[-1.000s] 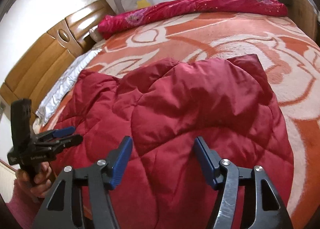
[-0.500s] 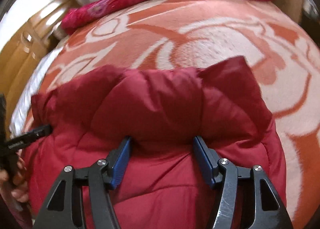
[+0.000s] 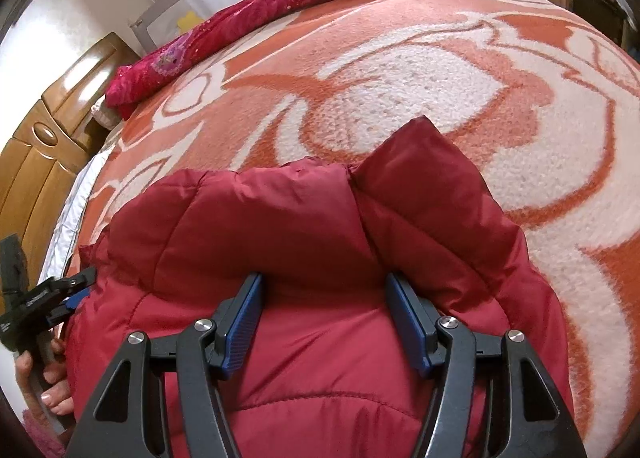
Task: Fold large clothes
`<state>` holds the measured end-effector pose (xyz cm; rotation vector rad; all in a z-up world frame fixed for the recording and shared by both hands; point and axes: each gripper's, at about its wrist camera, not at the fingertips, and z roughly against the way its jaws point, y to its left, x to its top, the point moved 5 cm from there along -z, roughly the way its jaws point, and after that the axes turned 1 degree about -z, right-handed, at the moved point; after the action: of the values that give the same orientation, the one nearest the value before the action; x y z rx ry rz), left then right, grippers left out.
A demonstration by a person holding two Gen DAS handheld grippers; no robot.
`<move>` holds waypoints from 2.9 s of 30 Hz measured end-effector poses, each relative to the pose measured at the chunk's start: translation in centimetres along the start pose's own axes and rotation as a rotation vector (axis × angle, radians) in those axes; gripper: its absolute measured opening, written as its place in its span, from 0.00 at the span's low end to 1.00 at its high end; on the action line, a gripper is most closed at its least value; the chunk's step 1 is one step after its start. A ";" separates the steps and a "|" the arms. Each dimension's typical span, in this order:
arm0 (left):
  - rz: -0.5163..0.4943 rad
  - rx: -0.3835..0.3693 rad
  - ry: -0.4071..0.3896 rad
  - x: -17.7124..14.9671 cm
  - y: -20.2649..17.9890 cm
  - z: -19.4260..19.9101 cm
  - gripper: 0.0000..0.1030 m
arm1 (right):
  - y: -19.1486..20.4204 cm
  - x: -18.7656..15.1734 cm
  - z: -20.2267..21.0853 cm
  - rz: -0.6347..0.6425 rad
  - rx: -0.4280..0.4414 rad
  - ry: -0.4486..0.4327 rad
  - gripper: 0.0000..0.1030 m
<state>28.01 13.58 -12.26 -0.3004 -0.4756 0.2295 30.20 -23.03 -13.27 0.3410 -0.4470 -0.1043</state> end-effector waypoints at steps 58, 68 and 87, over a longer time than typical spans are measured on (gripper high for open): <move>-0.286 0.031 -0.081 -15.6 -1.5 8.8 0.85 | -1.1 -14.4 10.7 0.159 -0.082 -0.090 0.67; -0.274 0.029 -0.070 -15.7 -1.5 8.8 0.85 | 4.7 -12.4 13.1 0.270 -0.003 -0.090 0.69; -0.279 0.099 -0.052 -15.6 -2.2 8.5 0.87 | 4.9 -11.9 7.2 0.284 -0.002 -0.030 0.72</move>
<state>10.73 9.03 -10.82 -0.1294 -0.5496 -0.0115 16.44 -18.58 -10.31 0.2708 -0.5205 0.1673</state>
